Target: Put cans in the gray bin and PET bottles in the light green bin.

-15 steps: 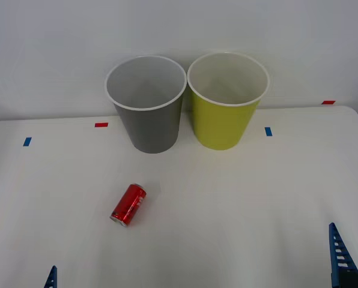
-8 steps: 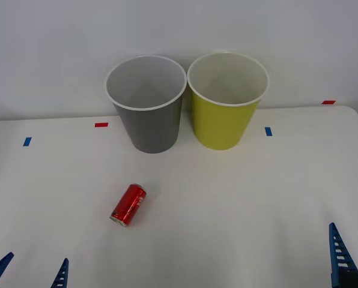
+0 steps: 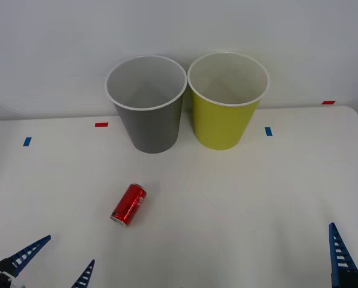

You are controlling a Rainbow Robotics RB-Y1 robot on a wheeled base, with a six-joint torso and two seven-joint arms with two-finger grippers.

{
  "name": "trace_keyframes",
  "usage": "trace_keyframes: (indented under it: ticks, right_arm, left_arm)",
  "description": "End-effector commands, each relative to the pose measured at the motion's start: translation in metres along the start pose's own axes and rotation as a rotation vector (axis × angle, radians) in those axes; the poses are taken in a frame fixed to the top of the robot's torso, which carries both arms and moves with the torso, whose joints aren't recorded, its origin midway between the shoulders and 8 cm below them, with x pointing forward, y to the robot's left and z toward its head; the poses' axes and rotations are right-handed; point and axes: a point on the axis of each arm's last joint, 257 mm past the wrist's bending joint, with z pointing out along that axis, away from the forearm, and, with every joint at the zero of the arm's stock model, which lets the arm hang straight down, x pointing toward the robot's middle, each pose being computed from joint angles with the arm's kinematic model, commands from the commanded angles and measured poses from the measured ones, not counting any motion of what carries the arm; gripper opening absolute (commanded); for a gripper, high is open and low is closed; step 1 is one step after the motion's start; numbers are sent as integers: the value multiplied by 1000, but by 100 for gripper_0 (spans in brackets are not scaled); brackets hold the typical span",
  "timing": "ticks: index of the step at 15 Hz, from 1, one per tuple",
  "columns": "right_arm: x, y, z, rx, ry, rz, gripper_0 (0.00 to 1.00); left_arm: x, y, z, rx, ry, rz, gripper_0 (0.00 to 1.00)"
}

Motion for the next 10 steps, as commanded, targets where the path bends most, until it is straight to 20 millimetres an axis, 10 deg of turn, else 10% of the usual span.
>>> trace_keyframes:
  ticks: [1,10]
  right_arm:
    - [0,0,0,0,0,0,100]
    - [0,0,0,0,0,0,100]
  left_arm:
    - [-1,-2,17,39,30,35,100]
    - [-8,-12,60,117,291,63,100]
